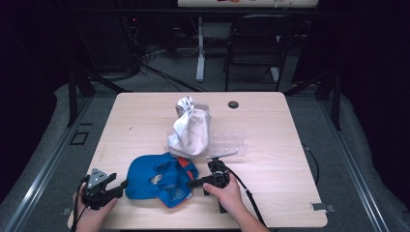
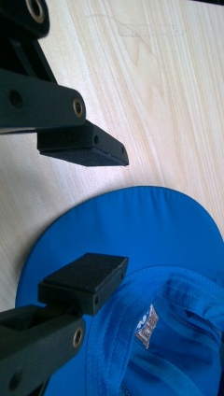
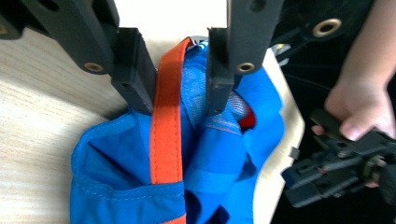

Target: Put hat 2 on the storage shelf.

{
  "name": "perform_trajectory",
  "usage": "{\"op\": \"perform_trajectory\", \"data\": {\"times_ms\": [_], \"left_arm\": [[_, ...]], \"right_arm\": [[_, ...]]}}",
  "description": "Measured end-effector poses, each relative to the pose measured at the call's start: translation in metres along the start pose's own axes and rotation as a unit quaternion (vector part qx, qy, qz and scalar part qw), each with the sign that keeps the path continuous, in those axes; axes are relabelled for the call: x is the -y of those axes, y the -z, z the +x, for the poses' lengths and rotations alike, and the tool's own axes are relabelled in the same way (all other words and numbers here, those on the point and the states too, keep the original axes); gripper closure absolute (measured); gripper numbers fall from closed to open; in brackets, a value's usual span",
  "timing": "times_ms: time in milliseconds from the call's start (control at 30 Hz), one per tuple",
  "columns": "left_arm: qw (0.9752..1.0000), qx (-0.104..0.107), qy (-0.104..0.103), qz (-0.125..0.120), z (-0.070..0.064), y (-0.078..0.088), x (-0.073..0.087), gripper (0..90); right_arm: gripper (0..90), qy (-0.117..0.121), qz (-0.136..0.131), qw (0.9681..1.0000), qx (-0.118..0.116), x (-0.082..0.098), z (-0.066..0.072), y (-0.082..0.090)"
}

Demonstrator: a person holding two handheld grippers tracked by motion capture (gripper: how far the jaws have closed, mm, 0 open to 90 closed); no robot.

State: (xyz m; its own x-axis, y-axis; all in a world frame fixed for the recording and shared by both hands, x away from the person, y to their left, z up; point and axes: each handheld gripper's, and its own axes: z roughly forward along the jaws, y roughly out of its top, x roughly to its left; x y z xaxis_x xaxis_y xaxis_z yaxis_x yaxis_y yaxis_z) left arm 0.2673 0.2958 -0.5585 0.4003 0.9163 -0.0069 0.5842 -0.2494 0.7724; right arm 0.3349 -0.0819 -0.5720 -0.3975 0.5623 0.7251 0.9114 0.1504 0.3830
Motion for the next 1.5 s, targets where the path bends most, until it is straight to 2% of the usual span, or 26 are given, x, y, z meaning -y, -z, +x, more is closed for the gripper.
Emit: {"op": "perform_trajectory", "data": {"times_ms": [200,267,333,367,600,633,700,800,833,1033,1067,1133,1167,1200,1233,1267,1300,1333,1367,1400,1433,1467,1500], "left_arm": [[1.0,0.001,-0.001,0.003,0.0,-0.001,0.0,45.0],[1.0,0.0,-0.004,0.007,-0.001,-0.001,-0.001,45.0],[1.0,0.002,-0.006,0.002,-0.002,-0.002,-0.001,45.0],[1.0,0.001,-0.008,0.002,-0.002,-0.002,-0.001,45.0],[1.0,0.002,-0.005,-0.001,0.0,-0.002,-0.002,45.0],[1.0,0.003,-0.004,-0.005,-0.001,-0.003,-0.002,45.0],[0.9999,0.006,-0.009,-0.001,-0.001,-0.004,-0.004,45.1],[0.9999,0.009,-0.009,-0.003,-0.002,-0.006,-0.005,45.1],[0.9999,0.011,-0.011,-0.001,-0.002,-0.007,-0.006,45.1],[0.9997,0.016,-0.017,-0.006,-0.004,-0.012,-0.011,45.2],[0.9996,0.021,-0.02,-0.003,-0.005,-0.013,-0.013,45.2],[0.9995,0.023,-0.02,-0.005,-0.006,-0.015,-0.014,45.3],[0.9994,0.022,-0.024,-0.006,-0.007,-0.016,-0.016,45.2],[0.9994,0.022,-0.024,-0.006,-0.007,-0.016,-0.016,45.2],[0.9993,0.027,-0.024,-0.008,-0.008,-0.018,-0.017,45.2],[0.9992,0.028,-0.028,-0.005,-0.008,-0.018,-0.019,45.2],[0.9991,0.031,-0.028,-0.008,-0.009,-0.02,-0.021,45.4],[0.9991,0.031,-0.028,-0.008,-0.009,-0.02,-0.021,45.6],[0.999,0.031,-0.031,-0.006,-0.009,-0.021,-0.022,45.6],[0.9988,0.036,-0.031,-0.011,-0.01,-0.023,-0.023,45.8],[0.9988,0.036,-0.031,-0.011,-0.01,-0.023,-0.023,45.8],[0.9987,0.036,-0.033,-0.009,-0.01,-0.023,-0.024,45.8],[0.9988,0.037,-0.032,-0.01,-0.01,-0.024,-0.025,45.8]], "right_arm": [[72.7,-0.008,-0.008,0.9999,-0.011,-0.001,0.002,0.008],[76.9,-0.017,-0.019,0.9997,-0.001,-0.002,0.002,0.011],[77.3,-0.014,-0.024,0.9996,0.006,-0.002,0.002,0.012],[77.5,-0.019,-0.029,0.9994,0.009,-0.001,0.003,0.012],[78.2,-0.018,-0.017,0.9997,0.003,0.001,0.006,0.015],[78.2,-0.011,-0.01,0.9999,0.0,0.001,0.006,0.016],[78.3,-0.018,0.006,0.9997,-0.014,0.004,0.007,0.02],[78.3,-0.021,0.012,0.9995,-0.021,0.007,0.007,0.024],[78.2,-0.03,0.01,0.9993,-0.021,0.009,0.007,0.03],[78.3,-0.041,-0.005,0.9989,-0.023,0.012,0.002,0.047],[78.2,-0.046,-0.016,0.9986,-0.022,0.014,-0.001,0.054],[78.2,-0.05,-0.017,0.9985,-0.016,0.016,-0.002,0.063],[78.2,-0.062,-0.03,0.9976,-0.009,0.017,-0.001,0.067],[78.2,-0.062,-0.03,0.9976,-0.009,0.017,-0.001,0.067],[78.2,-0.051,-0.022,0.9984,-0.009,0.017,-0.003,0.073],[78.2,-0.067,-0.044,0.9968,-0.003,0.02,-0.001,0.08],[78.2,-0.052,-0.031,0.9982,0.004,0.02,-0.003,0.088],[78.2,-0.052,-0.031,0.9982,0.004,0.02,-0.003,0.088],[78.2,-0.043,-0.024,0.9985,0.024,0.02,-0.003,0.096],[78.3,-0.05,-0.035,0.998,0.018,0.022,-0.001,0.104],[78.3,-0.05,-0.035,0.998,0.018,0.022,-0.001,0.104],[78.3,-0.05,-0.033,0.9981,0.014,0.023,-0.001,0.112],[78.3,-0.047,-0.022,0.9983,0.028,0.023,0.0,0.116]]}}
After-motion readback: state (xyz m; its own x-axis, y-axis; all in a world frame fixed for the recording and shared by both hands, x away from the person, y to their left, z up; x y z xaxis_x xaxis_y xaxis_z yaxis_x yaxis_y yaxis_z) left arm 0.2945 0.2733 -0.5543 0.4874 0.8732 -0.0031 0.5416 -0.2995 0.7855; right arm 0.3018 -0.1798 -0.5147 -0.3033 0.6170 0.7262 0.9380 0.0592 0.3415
